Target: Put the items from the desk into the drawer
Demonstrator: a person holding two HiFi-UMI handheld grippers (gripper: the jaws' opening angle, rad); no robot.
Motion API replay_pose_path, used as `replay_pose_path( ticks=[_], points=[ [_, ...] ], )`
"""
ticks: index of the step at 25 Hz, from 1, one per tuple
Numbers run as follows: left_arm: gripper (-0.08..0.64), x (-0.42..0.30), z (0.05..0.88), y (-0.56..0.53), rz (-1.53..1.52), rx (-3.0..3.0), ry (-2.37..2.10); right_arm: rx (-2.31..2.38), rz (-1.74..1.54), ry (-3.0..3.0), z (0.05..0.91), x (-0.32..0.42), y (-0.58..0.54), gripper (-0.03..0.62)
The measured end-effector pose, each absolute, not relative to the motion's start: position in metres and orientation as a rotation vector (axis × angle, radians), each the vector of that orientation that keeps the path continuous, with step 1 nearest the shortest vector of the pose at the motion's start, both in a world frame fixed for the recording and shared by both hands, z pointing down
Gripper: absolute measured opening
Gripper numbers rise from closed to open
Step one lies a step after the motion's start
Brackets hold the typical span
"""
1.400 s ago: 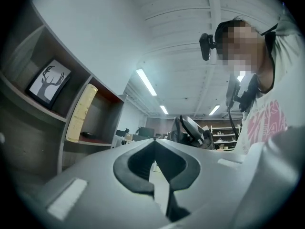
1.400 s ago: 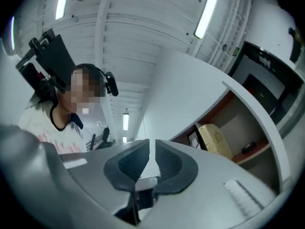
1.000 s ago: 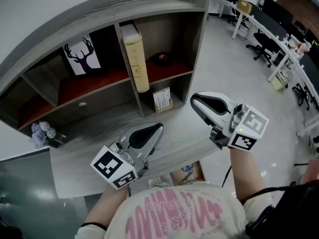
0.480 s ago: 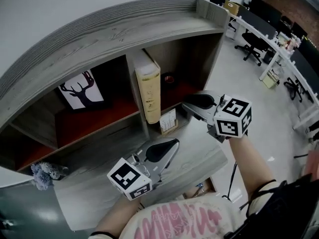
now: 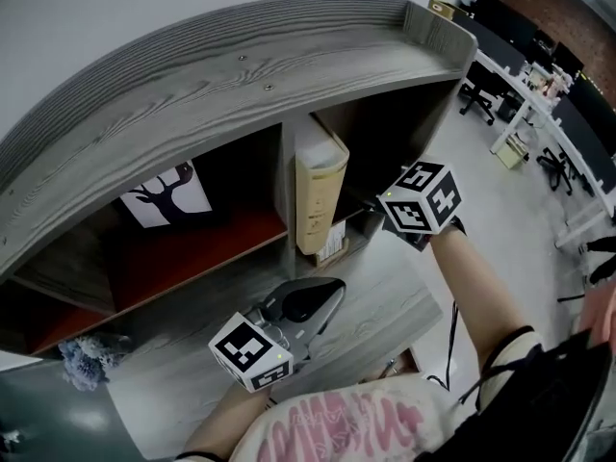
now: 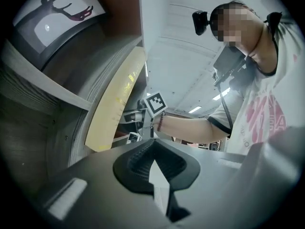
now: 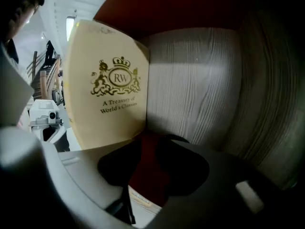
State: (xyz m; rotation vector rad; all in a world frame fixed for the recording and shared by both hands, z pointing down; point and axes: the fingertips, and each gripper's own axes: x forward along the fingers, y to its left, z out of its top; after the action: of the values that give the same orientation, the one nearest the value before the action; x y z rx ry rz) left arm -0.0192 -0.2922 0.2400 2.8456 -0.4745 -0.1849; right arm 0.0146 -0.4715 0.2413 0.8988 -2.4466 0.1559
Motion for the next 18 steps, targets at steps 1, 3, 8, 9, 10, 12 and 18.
replay_pose_path(
  ticks=[1,3,8,9,10,12,18],
  points=[
    [0.02,-0.02,0.24,-0.292,-0.182,2.851,-0.467,0.9,0.168,-2.426,0.245,0.013,-0.476,0.155],
    [0.02,-0.022,0.24,-0.294,-0.174,2.856,-0.457,0.899,0.18,-2.384,0.251,0.01,-0.484,0.176],
    [0.02,-0.029,0.245,-0.302,-0.172,2.851,-0.467,0.893,0.134,-2.248,0.262,0.007,-0.502,0.181],
    [0.02,-0.03,0.246,-0.303,-0.171,2.851,-0.469,0.889,0.143,-2.22,0.266,0.008,-0.505,0.184],
    [0.02,-0.031,0.247,-0.304,-0.171,2.852,-0.468,0.886,0.158,-2.198,0.269,0.008,-0.507,0.186],
    [0.02,-0.032,0.25,-0.304,-0.169,2.854,-0.463,0.879,0.177,-2.177,0.273,0.007,-0.511,0.184],
    [0.02,-0.036,0.257,-0.307,-0.166,2.849,-0.48,0.805,0.165,-2.137,0.279,0.002,-0.513,0.156]
  ],
)
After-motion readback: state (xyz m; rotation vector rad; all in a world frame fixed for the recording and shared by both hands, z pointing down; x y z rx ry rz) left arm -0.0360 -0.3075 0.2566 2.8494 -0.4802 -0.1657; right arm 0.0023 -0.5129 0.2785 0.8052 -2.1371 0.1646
